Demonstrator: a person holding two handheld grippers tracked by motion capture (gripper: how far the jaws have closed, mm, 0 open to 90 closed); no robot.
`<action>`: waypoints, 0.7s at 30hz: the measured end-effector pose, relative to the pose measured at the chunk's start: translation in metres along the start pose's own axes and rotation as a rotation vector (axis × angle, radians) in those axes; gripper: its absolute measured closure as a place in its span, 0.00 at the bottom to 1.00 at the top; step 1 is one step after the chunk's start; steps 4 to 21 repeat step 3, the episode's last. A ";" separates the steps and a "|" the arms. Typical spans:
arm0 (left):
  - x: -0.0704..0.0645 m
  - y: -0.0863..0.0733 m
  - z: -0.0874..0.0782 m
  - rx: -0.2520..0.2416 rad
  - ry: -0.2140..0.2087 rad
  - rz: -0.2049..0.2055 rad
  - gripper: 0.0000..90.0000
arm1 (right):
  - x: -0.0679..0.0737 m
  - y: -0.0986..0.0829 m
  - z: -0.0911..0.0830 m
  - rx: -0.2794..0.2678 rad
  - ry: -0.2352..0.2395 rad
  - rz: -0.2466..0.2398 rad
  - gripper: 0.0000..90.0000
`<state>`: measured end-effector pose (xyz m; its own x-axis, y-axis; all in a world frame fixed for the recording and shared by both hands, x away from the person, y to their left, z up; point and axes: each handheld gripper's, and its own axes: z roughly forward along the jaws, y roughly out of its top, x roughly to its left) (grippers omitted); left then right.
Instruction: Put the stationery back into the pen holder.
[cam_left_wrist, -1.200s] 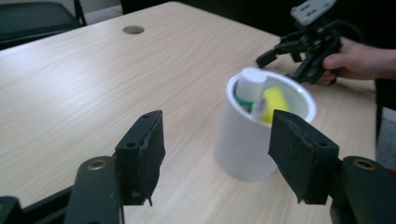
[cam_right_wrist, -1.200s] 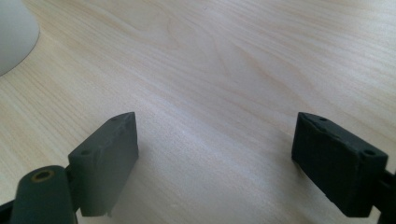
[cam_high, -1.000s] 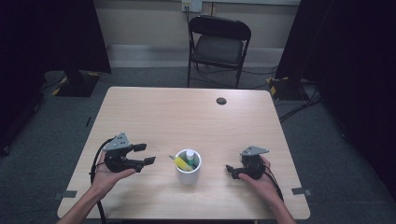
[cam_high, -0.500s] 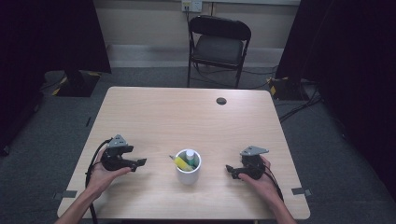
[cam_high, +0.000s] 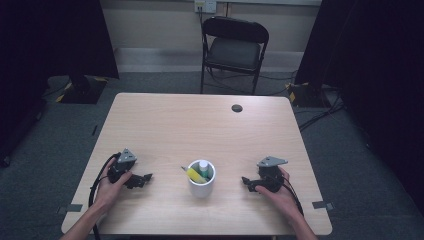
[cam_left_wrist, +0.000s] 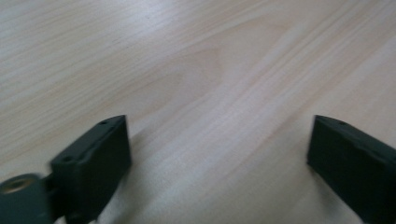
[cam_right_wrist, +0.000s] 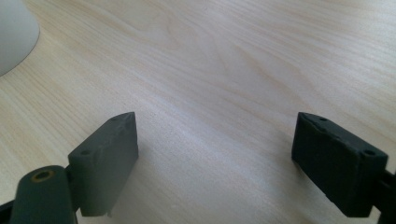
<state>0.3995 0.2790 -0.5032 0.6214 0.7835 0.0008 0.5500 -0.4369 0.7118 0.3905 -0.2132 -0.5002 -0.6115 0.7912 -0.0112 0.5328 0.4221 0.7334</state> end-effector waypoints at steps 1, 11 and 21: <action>0.000 0.000 0.001 -0.005 -0.001 -0.003 0.00 | 0.000 0.000 0.000 0.000 0.001 0.001 0.15; 0.000 0.000 0.001 -0.006 -0.001 -0.002 0.00 | 0.000 0.000 0.000 0.000 0.000 0.001 0.15; 0.000 0.000 0.001 -0.006 -0.001 -0.002 0.00 | 0.000 0.000 0.000 0.000 0.000 0.001 0.15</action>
